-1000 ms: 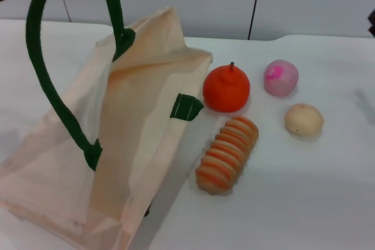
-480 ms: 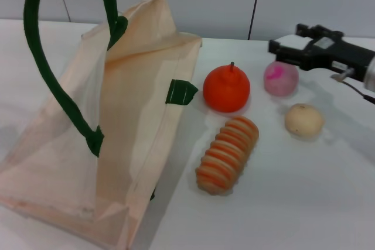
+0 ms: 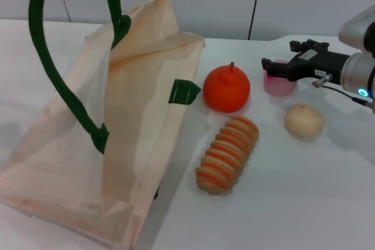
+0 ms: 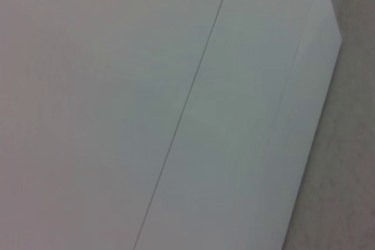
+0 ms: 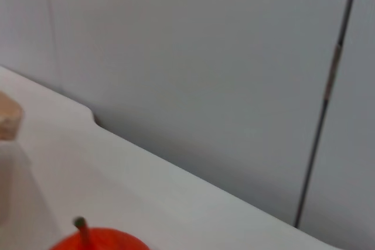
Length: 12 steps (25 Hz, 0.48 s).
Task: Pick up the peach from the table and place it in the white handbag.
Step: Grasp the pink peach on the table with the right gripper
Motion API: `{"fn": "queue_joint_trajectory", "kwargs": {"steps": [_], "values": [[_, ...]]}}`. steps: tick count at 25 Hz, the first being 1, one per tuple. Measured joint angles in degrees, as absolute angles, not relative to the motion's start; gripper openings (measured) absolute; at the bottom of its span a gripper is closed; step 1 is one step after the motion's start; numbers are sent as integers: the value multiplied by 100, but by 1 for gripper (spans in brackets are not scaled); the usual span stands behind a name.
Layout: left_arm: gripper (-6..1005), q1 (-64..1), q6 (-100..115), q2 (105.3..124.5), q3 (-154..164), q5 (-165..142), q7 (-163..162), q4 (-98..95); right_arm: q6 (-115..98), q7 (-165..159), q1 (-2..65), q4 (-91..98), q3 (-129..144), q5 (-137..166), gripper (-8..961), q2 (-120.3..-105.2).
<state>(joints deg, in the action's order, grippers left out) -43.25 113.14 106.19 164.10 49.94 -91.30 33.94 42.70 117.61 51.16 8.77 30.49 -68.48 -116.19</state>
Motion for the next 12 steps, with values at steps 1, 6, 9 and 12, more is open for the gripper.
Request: {"fn": "queue_joint_trajectory", "kwargs": {"steps": [1, 6, 9, 12], "values": [[119, -4331, 11313, 10620, 16409, 4984, -9131, 3388, 4172, 11772, 5133, 862, 3067, -6848, 891, -11622], [119, -4364, 11311, 10637, 16409, 4974, -9132, 3378, 3868, 11786, 5164, 835, 3173, -6847, 891, -11633], [119, -4378, 11311, 10642, 16409, 4974, -9132, 3376, 3685, 11780, 5233, 718, 3279, -6841, 890, -11635], [119, -4379, 11311, 10648, 16409, 4974, -9132, 3375, 3440, 11764, 5350, 570, 3505, -6834, 890, -11634]]}}
